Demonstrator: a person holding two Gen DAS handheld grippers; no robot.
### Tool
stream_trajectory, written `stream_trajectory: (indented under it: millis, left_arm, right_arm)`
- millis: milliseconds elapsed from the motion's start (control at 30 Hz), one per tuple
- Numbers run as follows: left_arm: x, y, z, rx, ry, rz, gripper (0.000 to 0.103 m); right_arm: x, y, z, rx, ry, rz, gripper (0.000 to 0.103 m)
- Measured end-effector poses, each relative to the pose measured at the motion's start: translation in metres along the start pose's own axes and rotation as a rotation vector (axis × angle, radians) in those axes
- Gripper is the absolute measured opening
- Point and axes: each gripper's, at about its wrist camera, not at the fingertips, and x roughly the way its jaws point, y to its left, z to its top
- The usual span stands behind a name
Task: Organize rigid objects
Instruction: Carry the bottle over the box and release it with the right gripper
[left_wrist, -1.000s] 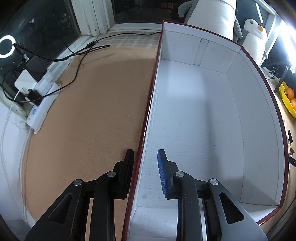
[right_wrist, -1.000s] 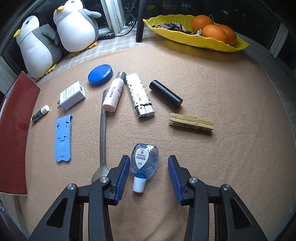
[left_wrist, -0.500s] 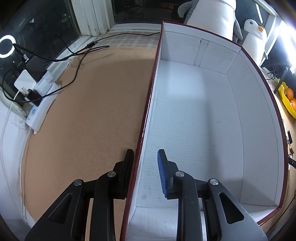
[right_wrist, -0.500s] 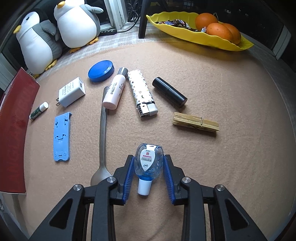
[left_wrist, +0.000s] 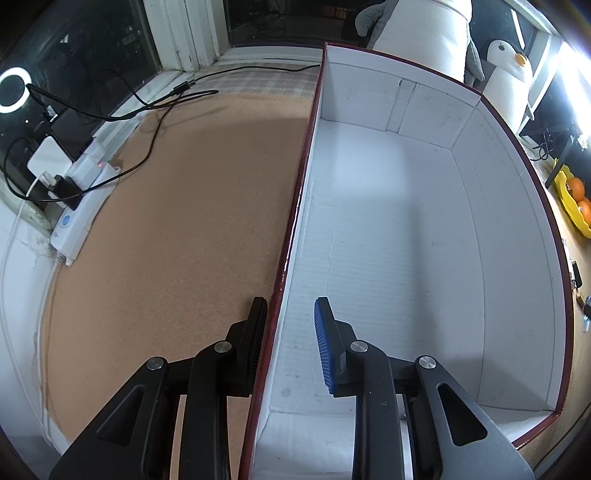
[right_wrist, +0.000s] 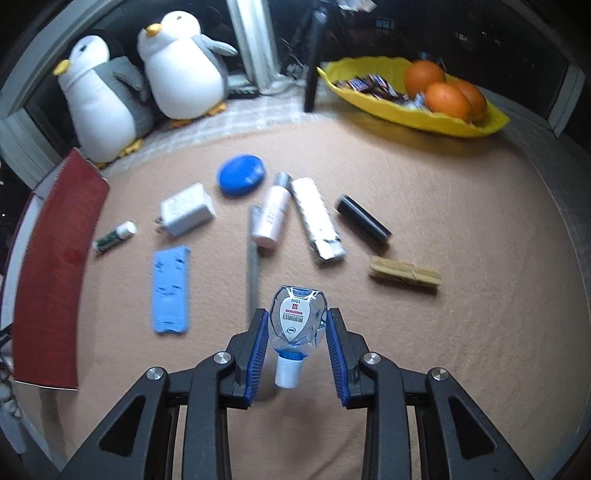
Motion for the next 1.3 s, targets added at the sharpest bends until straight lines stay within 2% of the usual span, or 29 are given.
stream_trajectory:
  millis: [200,367,500,733,900,1100,1300]
  left_arm:
    - [0.001,0.002,-0.001,-0.012,0.001,-0.014,0.024]
    - [0.001,0.004,-0.004,-0.013,-0.001,-0.016,0.024]
    - [0.001,0.007,-0.006,-0.020,-0.002,-0.023,0.024]
    - [-0.005,0.013,-0.010,-0.030,-0.013,-0.026,0.024]
    - [-0.011,0.015,-0.012,-0.031,-0.028,-0.025,0.023]
    - [-0.013,0.015,-0.013,-0.027,-0.047,-0.009,0.011]
    - [-0.014,0.019,-0.013,-0.028,-0.059,-0.003,0.007]
  right_arm:
    - [-0.026,0.059,0.019,-0.105,-0.062,0.092,0.028]
    - [-0.045,0.131,0.033,-0.227,-0.100,0.201,0.028]
    - [-0.049,0.186,0.038,-0.316,-0.100,0.273,0.028]
    - [-0.036,0.264,0.030,-0.449,-0.060,0.332,0.028]
    - [-0.017,0.297,0.014,-0.505,-0.004,0.346,0.028]
    - [0.000,0.322,0.004,-0.547,0.037,0.328,0.028]
    - [0.008,0.331,0.000,-0.564,0.050,0.313,0.028]
